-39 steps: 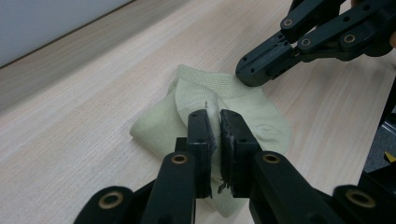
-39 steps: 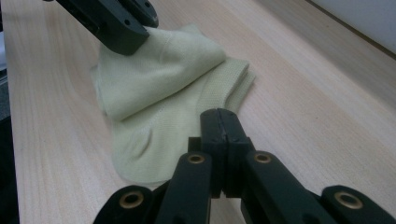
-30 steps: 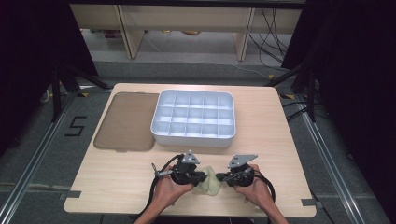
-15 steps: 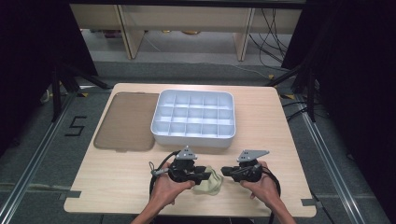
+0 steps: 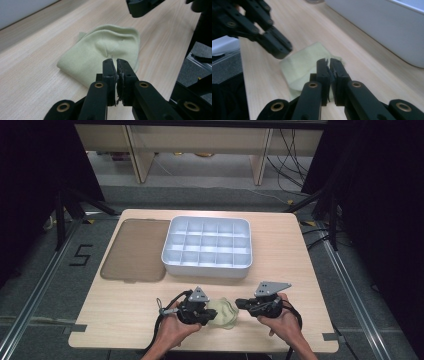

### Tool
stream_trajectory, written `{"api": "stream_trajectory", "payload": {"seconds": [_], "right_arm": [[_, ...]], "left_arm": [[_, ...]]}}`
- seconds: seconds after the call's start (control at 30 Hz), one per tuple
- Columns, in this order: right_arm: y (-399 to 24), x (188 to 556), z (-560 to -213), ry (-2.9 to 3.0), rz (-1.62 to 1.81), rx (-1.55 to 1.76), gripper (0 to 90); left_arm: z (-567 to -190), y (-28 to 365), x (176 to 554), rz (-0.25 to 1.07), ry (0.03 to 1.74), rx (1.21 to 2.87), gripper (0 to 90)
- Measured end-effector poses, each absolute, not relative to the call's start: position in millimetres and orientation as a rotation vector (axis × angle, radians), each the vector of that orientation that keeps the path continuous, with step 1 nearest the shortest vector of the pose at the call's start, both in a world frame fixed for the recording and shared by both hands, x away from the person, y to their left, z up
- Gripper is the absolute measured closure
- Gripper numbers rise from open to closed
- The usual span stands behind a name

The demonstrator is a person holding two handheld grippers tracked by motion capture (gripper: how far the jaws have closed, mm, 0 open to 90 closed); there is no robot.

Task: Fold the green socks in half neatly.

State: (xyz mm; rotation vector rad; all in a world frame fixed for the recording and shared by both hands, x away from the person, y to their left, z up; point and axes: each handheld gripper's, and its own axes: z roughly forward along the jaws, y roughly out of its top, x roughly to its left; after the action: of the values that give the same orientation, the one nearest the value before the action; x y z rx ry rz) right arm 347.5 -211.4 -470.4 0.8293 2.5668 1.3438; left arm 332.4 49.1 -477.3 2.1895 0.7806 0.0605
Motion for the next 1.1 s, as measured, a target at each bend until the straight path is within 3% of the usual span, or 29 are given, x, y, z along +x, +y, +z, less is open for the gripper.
{"api": "stream_trajectory", "payload": {"seconds": [0.47, 0.77, 1.1], "right_arm": [[-179, 338, -482, 2.682, 1.289, 0.711, 86.3], [-190, 344, -502, 2.747, 1.115, 0.767, 87.0], [-189, 348, -485, 2.651, 1.222, 0.754, 87.4]], "left_arm": [[-499, 48, 339, 0.112, 0.805, 2.254, 85.3], [-502, 48, 337, 0.117, 0.815, 2.25, 85.6], [-494, 46, 341, 0.141, 0.814, 2.224, 84.7]]}}
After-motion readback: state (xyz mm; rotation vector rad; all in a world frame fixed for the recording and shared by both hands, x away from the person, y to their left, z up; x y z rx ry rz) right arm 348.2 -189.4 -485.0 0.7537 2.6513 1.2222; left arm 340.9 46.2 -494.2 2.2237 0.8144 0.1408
